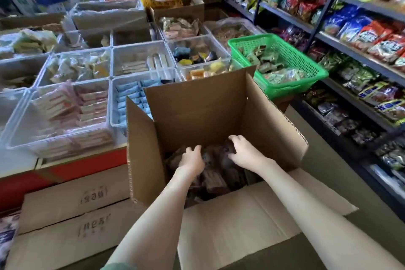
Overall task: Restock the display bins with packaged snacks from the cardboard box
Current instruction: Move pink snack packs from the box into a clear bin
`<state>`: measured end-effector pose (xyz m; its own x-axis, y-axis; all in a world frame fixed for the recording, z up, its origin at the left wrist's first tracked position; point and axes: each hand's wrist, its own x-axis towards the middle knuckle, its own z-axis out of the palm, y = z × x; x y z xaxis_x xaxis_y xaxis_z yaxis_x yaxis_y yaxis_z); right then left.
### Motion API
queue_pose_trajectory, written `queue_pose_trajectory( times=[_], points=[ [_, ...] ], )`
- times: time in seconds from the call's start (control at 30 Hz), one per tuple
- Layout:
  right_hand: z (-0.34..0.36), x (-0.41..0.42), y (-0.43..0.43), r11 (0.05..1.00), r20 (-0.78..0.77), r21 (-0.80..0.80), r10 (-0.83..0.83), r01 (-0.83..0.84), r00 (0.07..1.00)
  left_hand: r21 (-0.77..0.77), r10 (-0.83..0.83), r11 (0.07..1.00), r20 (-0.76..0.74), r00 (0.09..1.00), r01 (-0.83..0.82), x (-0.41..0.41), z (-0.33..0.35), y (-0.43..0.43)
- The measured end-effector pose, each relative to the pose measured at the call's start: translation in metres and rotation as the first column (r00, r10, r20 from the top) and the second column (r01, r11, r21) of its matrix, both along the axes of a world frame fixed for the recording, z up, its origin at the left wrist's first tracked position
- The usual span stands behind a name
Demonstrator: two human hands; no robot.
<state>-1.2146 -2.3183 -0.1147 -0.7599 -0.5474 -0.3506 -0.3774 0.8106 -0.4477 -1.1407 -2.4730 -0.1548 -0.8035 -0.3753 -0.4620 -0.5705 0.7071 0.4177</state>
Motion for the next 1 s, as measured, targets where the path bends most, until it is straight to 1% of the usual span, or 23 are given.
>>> queue_pose_trajectory(
  times=[0.1,0.23,0.33,0.4,0.43,0.47,0.53,0.57,0.63,0.7,0.77,0.83,0.87,0.9,1.0],
  points=[
    [-0.048,-0.02,-0.008,0.996,0.116,0.055,0.061,-0.067,0.991,0.026,0.012,1.0,0.115,0.993,-0.015,-0.001,-0.053,-0.009],
    [-0.114,-0.045,-0.025,0.965,0.26,0.161,0.163,-0.209,0.952,0.022,0.124,0.991,0.239,0.963,-0.133,-0.022,-0.104,-0.016],
    [-0.159,-0.057,-0.041,0.927,0.297,0.244,0.207,-0.284,0.932,0.016,0.151,0.987,0.262,0.953,-0.161,-0.035,-0.13,-0.022],
    [-0.176,-0.064,-0.053,0.925,0.358,0.238,0.198,-0.295,0.912,0.028,0.235,0.967,0.275,0.932,-0.252,-0.04,-0.148,-0.03],
    [-0.182,-0.065,-0.062,0.94,0.425,0.205,0.167,-0.274,0.89,0.039,0.287,0.95,0.29,0.913,-0.311,-0.042,-0.158,-0.034],
    [-0.189,-0.067,-0.069,0.966,0.513,0.144,0.113,-0.215,0.851,0.053,0.35,0.923,0.304,0.886,-0.382,-0.043,-0.165,-0.038],
    [-0.205,-0.069,-0.085,0.998,0.703,0.053,-0.027,-0.014,0.71,0.091,0.476,0.843,0.332,0.814,-0.53,-0.046,-0.179,-0.046],
    [-0.212,-0.068,-0.092,0.992,0.777,0.05,-0.113,0.119,0.619,0.116,0.522,0.803,0.334,0.785,-0.584,-0.047,-0.185,-0.049],
    [-0.227,-0.064,-0.103,0.948,0.844,0.111,-0.248,0.298,0.476,0.142,0.598,0.737,0.32,0.735,-0.661,-0.049,-0.191,-0.054],
    [-0.237,-0.058,-0.109,0.899,0.876,0.169,-0.326,0.405,0.357,0.153,0.687,0.642,0.32,0.653,-0.751,-0.053,-0.193,-0.06],
    [-0.241,-0.056,-0.113,0.861,0.894,0.197,-0.354,0.47,0.275,0.195,0.72,0.547,0.386,0.576,-0.814,-0.058,-0.192,-0.063],
    [-0.24,-0.058,-0.112,0.837,0.905,0.205,-0.36,0.507,0.227,0.27,0.739,0.416,0.456,0.496,-0.868,-0.065,-0.19,-0.063],
    [-0.24,-0.061,-0.111,0.827,0.905,0.2,-0.361,0.526,0.224,0.313,0.746,0.357,0.471,0.471,-0.88,-0.069,-0.187,-0.061],
    [-0.239,-0.064,-0.109,0.82,0.909,0.184,-0.352,0.542,0.225,0.351,0.748,0.321,0.476,0.463,-0.88,-0.072,-0.186,-0.058],
    [-0.229,-0.073,-0.103,0.82,0.903,0.15,-0.341,0.553,0.262,0.455,0.739,0.26,0.473,0.479,-0.851,-0.08,-0.182,-0.047]
  ],
)
